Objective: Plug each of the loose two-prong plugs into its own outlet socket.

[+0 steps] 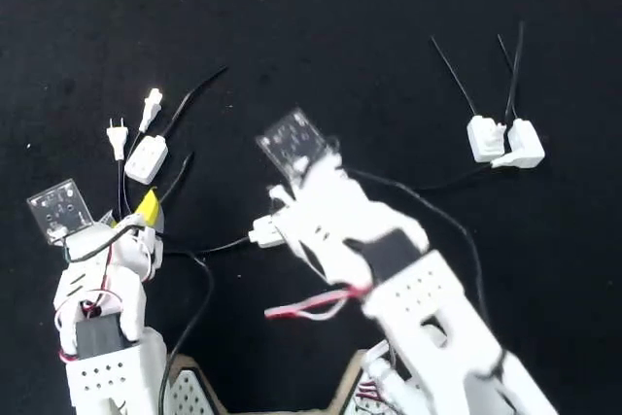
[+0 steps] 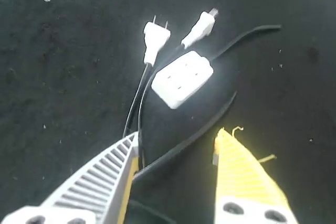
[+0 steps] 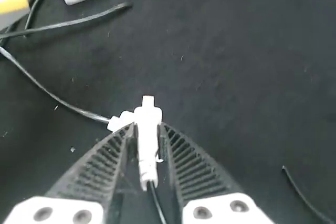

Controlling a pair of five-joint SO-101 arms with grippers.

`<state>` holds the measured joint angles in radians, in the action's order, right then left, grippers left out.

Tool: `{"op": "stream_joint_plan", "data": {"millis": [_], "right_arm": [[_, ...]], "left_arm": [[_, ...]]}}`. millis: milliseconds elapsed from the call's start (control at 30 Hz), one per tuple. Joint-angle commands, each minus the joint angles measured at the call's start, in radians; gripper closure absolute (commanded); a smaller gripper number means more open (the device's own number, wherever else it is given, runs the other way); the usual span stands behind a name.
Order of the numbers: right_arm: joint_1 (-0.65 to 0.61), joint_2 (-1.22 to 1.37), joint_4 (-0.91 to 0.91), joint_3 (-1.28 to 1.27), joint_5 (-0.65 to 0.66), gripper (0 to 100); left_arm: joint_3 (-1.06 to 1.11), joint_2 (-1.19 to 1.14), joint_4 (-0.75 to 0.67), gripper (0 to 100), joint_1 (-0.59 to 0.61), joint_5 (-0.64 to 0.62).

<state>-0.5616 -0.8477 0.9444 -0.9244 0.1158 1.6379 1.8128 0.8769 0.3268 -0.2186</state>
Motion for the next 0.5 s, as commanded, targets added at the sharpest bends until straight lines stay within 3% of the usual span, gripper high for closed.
{"op": "stream_joint_plan", "data": {"millis": [0,267,467], "right_arm": [[0.023,0.260,0.203,0.337,-0.015,98.8],[0.025,0.728,0.658,0.852,-0.166,98.8],[0.025,0.954,0.769,1.036,-0.216,98.8]], "left_arm": [[0.004,0.008,-0.014,77,0.008,-0.006],[0.005,0.008,-0.014,77,0.008,-0.006],[0.005,0.008,-0.012,77,0.010,-0.006]]}}
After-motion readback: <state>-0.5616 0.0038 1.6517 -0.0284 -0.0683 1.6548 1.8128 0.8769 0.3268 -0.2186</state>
